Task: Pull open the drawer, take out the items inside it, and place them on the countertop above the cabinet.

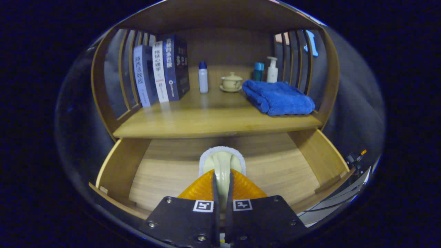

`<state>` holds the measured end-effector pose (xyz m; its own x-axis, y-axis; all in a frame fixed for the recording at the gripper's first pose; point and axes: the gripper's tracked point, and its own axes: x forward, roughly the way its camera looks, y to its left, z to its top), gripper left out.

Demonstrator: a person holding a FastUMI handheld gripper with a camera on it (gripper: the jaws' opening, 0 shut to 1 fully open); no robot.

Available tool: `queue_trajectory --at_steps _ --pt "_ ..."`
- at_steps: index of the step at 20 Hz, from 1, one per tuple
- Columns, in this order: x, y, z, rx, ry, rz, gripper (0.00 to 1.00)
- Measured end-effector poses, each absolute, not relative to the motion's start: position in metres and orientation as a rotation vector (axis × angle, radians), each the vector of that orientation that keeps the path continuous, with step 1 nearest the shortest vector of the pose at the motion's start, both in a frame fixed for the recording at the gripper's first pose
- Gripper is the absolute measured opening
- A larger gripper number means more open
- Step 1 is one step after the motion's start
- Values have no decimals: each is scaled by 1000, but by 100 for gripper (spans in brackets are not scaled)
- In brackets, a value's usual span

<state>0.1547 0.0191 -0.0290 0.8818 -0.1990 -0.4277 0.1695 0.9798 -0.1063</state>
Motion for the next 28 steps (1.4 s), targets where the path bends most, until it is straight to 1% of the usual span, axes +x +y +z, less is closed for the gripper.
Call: queue_trajectory --at_steps 7,11,13,16,18,23,28 --pt "117 32 38 -20 166 -149 6" --pt "96 40 93 -47 27 -134 6" --pt "91 38 119 -55 -6 -154 6" --pt "97 45 151 -35 -21 -144 6" --pt "110 52 165 -24 -7 -122 6" --pt "163 55 176 -62 119 -143 6" --pt "231 52 125 -111 379 -170 6"
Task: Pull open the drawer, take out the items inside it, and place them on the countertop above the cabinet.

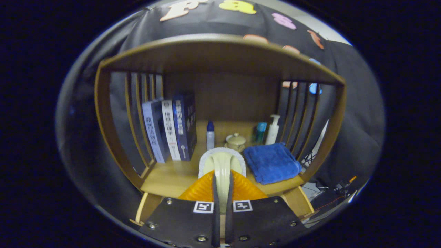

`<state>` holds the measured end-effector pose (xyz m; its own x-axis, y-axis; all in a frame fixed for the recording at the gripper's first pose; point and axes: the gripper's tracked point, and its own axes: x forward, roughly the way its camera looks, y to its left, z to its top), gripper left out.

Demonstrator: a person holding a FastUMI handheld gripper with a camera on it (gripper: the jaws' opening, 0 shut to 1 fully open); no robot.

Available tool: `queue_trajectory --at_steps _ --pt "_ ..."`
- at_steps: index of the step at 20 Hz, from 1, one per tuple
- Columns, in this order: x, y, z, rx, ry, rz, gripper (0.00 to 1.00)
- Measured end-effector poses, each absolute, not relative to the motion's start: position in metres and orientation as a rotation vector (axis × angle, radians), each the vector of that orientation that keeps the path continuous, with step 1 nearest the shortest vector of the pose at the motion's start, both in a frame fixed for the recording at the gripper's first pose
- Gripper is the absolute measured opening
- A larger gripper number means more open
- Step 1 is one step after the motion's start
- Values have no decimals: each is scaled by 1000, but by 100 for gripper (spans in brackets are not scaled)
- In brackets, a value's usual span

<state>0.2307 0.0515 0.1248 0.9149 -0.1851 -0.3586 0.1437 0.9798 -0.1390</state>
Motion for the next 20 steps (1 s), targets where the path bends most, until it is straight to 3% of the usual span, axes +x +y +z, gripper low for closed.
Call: queue_trajectory --at_steps 7,20 --pt "290 43 34 -45 642 -149 7" --pt "348 32 24 -66 609 -145 6"
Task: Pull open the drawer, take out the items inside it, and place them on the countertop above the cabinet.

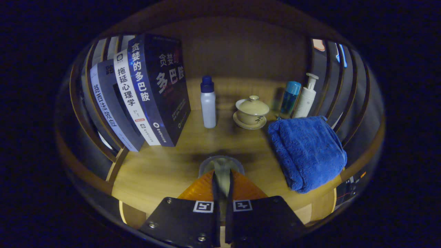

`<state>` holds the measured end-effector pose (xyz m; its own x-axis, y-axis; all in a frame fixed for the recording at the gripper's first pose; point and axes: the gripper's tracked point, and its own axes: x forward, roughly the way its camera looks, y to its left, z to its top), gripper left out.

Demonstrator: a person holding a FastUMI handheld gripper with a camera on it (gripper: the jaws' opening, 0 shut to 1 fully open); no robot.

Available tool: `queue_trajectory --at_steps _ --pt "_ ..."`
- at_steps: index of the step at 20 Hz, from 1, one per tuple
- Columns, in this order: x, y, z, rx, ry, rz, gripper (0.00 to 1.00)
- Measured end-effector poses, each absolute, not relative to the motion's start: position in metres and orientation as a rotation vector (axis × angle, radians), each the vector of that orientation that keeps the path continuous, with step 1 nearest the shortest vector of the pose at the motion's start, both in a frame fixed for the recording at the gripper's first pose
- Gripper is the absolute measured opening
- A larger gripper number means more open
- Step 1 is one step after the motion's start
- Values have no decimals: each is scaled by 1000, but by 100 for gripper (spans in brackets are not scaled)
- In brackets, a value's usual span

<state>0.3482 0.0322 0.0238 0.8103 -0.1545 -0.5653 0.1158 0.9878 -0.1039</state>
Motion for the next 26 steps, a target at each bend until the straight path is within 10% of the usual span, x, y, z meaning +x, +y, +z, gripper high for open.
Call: queue_trajectory --at_steps 12,14,21,26 --pt "348 31 33 -84 543 -138 12" --pt "344 29 41 -92 518 -148 20" --pt "309 51 90 -19 366 -89 100" --pt "247 55 129 -6 253 -101 99"
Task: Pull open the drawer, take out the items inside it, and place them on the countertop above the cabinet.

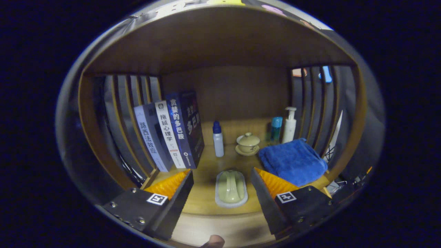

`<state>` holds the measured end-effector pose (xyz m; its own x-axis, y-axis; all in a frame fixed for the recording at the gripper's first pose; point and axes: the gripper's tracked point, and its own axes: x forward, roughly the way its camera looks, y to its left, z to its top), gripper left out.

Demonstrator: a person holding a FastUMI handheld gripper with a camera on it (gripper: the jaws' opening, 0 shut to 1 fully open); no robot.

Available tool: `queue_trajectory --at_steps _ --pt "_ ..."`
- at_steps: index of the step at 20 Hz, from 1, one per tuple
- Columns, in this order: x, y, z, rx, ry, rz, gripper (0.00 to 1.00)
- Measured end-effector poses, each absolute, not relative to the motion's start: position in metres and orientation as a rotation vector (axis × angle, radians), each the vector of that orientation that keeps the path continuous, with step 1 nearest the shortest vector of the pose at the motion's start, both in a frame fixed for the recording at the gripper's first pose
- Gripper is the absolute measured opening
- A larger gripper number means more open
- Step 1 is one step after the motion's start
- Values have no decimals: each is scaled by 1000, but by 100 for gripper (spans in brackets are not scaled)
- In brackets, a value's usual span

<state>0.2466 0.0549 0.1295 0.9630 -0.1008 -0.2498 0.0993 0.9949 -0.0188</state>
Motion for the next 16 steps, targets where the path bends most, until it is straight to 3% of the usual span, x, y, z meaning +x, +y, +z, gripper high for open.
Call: queue_trajectory --at_steps 16 --pt "52 32 104 -50 99 -116 99"
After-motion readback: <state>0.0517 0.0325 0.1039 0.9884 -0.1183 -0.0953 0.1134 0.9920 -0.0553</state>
